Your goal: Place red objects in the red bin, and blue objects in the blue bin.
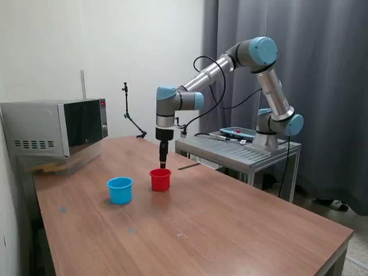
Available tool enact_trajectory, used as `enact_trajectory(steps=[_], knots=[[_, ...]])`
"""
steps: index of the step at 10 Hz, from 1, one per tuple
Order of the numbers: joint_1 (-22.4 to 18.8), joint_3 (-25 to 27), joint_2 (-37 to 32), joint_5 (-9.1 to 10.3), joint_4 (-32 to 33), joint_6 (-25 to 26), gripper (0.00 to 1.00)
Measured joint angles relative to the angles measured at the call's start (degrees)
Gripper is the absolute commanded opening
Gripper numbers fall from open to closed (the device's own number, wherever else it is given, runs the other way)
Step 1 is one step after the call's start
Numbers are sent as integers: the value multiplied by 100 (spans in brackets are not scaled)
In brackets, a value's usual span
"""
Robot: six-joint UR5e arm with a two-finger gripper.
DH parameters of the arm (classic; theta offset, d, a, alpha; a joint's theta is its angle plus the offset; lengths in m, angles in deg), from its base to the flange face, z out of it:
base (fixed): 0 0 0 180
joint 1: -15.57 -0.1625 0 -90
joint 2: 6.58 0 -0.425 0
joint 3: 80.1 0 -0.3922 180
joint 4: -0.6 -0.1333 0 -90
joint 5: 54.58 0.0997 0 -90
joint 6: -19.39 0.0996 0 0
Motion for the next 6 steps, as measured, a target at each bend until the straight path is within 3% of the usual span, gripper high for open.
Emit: enact_trajectory(steps=[4, 6], knots=[[-54, -1, -57, 12, -11, -71, 100], [-170, 26, -439, 9, -126, -431, 100]])
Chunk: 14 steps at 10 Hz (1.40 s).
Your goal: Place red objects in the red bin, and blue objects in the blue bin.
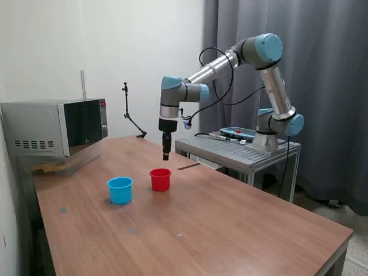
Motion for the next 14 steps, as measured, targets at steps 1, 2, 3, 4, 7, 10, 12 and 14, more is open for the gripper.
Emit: enact_trajectory(steps=[1, 2, 3, 4, 7, 10, 12, 14], knots=[[-31, 29, -338, 6, -282, -326, 100], [-47, 62, -710, 20, -747, -823, 100], [-54, 87, -1093, 32, -1289, -1471, 100], [-56, 100, -1486, 40, -1784, -2105, 100], [-61, 102, -2672, 419, -2906, -3044, 100], [-132, 161, -3402, 951, -3773, -3165, 100], [-268, 184, -3546, 1337, -3932, -3157, 100], [-311, 157, -3570, 1414, -3943, -3156, 100]])
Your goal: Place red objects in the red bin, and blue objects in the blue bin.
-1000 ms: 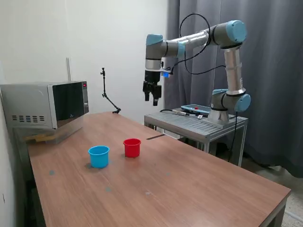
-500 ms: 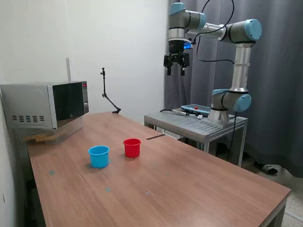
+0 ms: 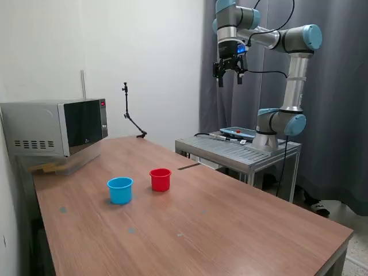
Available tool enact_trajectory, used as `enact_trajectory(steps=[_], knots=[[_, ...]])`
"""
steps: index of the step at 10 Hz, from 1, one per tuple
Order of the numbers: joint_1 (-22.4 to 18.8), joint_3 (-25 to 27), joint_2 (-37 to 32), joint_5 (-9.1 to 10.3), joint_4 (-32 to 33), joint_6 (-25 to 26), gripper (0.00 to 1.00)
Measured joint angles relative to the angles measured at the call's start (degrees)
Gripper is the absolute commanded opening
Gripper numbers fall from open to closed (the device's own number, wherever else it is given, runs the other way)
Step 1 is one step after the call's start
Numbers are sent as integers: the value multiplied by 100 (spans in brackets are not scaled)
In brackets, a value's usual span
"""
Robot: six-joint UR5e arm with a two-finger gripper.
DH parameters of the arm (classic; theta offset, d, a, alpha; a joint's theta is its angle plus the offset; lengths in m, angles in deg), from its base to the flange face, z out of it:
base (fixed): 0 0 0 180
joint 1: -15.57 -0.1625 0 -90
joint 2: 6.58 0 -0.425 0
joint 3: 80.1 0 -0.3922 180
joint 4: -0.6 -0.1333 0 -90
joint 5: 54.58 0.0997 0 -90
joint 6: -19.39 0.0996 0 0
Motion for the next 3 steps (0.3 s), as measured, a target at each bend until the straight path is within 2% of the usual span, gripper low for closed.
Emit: enact_trajectory(steps=[1, 3], knots=[[-7, -8, 0, -91, 7, 3, 100], [-4, 12, 1, -398, 17, 12, 100]])
